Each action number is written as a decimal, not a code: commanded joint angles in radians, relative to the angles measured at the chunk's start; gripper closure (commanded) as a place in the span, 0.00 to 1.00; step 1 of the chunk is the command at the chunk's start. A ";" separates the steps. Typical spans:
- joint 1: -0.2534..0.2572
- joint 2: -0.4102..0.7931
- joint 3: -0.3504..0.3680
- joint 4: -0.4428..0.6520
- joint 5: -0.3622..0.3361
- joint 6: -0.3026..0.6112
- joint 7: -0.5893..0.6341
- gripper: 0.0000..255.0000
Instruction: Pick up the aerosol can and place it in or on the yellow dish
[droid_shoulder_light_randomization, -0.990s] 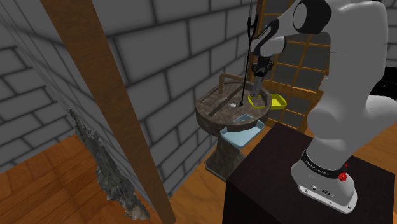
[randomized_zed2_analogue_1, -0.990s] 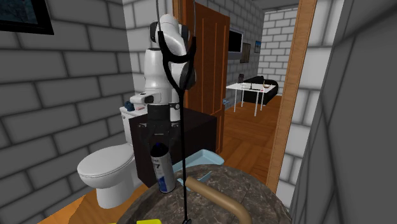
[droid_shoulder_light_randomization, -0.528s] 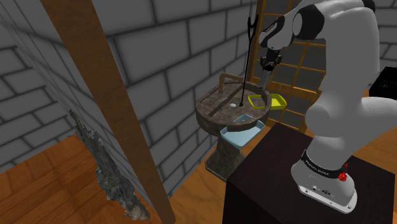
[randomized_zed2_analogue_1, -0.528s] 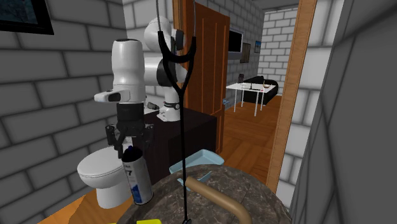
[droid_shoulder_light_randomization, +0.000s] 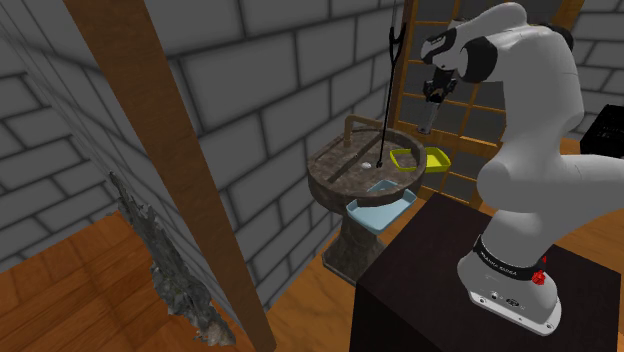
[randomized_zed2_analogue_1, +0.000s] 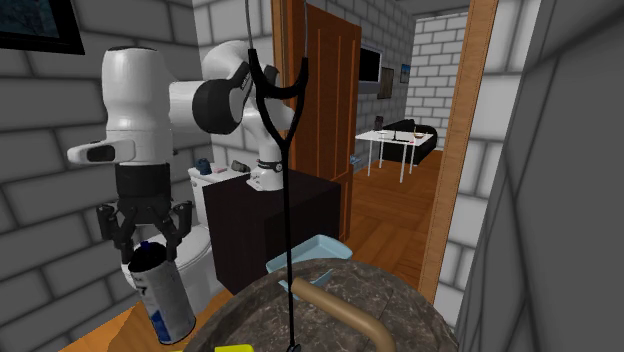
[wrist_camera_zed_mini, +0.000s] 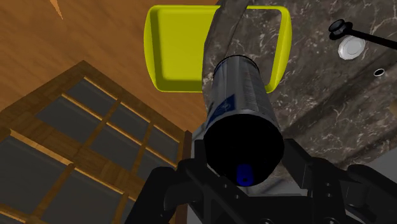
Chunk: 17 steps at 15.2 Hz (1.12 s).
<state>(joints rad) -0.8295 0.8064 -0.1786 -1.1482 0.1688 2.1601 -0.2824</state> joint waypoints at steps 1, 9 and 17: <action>-0.010 0.021 0.002 0.023 0.003 -0.001 -0.009 1.00; -0.011 0.062 0.008 -0.014 0.011 0.077 -0.015 1.00; -0.014 0.116 0.016 -0.028 0.019 0.145 -0.022 1.00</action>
<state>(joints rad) -0.8423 0.9177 -0.1639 -1.1710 0.1865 2.2930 -0.3016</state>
